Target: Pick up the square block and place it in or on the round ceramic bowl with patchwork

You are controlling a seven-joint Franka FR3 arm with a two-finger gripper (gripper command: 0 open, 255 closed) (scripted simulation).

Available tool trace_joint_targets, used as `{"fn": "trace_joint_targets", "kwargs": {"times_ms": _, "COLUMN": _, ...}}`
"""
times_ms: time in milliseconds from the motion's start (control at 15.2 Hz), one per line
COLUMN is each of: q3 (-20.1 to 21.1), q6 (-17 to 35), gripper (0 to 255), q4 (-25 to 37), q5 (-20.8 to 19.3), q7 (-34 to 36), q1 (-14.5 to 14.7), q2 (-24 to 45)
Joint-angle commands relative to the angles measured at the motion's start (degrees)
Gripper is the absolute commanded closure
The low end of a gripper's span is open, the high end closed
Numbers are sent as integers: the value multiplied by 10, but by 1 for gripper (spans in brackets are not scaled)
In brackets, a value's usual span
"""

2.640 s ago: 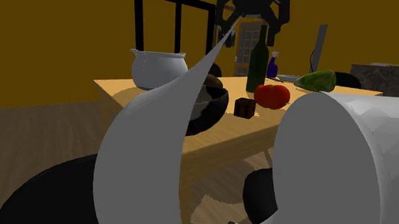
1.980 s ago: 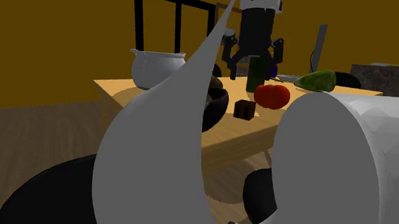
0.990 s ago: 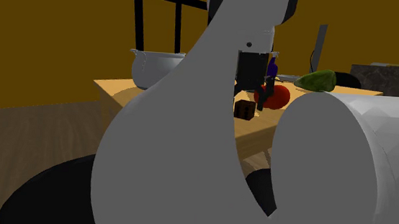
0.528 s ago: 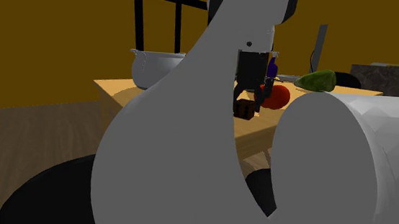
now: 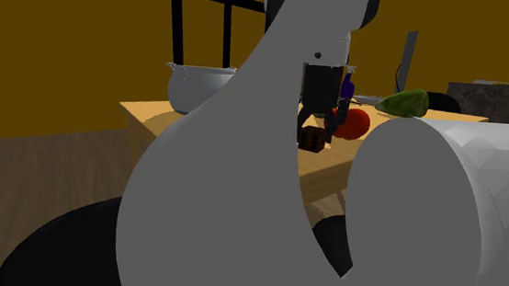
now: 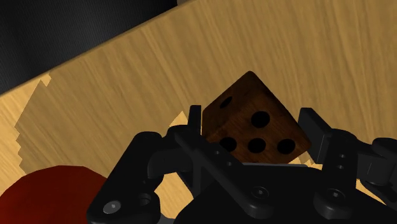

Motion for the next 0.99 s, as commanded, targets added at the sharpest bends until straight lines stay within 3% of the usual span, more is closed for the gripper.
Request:
{"fn": "trace_joint_targets", "kwargs": {"times_ms": 0, "q3": 1, "q6": -13, "gripper": 255, "q4": 7, "q5": 0, "q7": 0, "q1": 0, "q2": -5}}
{"fn": "trace_joint_targets", "kwargs": {"times_ms": 924, "q3": 7, "q6": -127, "gripper": 255, "q4": 91, "q5": 1, "q7": 2, "q1": 1, "q2": -36}}
